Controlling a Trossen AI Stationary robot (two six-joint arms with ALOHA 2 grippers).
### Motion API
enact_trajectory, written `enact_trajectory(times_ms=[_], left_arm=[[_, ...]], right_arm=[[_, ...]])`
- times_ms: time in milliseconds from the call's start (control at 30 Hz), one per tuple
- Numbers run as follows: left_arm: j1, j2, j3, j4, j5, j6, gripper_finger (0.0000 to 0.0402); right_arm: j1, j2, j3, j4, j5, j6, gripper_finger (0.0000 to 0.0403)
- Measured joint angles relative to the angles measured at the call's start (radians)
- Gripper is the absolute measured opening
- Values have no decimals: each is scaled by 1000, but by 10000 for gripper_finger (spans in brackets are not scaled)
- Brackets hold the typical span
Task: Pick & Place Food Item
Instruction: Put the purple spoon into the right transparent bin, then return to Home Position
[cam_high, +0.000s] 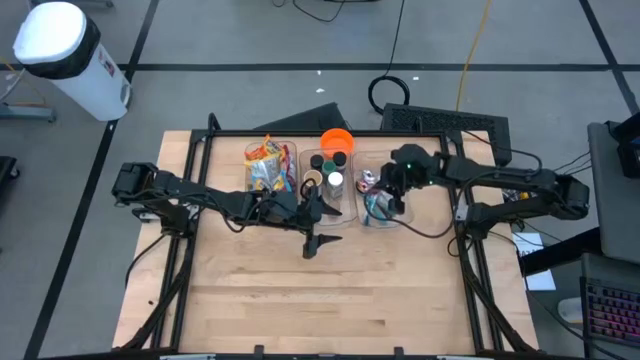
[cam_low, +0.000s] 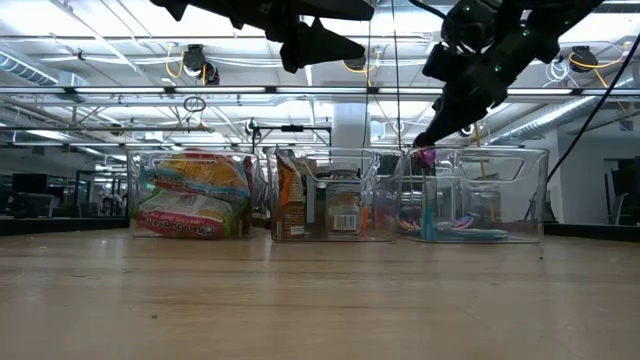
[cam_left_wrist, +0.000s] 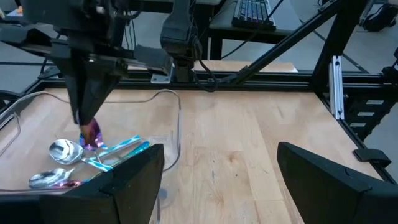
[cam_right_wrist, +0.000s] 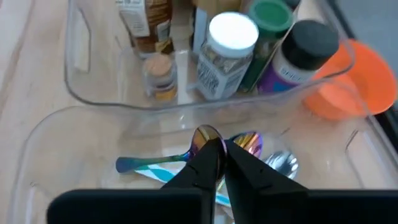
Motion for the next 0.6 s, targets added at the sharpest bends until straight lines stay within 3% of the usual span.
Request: enact_trajectory(times_ms=[100,233,600], left_arm=[[0,0,0,0,0,0,322],[0,0,0,0,0,0,318],[0,0,0,1,0,0,325]], right_arm=[[0,0,-23,69,9,-11,22],[1,0,-27,109,102,-42,66],[55,-44,-27,274,523,-76,252]])
